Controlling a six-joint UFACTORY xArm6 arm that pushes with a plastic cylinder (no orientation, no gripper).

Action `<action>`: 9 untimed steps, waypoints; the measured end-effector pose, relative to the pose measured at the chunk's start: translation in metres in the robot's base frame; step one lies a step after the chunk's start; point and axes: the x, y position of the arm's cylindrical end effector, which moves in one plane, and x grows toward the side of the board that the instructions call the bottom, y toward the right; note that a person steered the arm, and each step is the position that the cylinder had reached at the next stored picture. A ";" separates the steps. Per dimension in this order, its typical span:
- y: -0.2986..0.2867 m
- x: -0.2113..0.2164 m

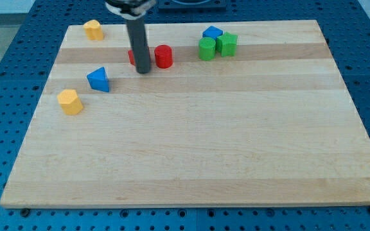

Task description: Move the red star towards top center of the board

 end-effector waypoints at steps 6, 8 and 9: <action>-0.016 -0.098; -0.018 -0.038; 0.038 -0.046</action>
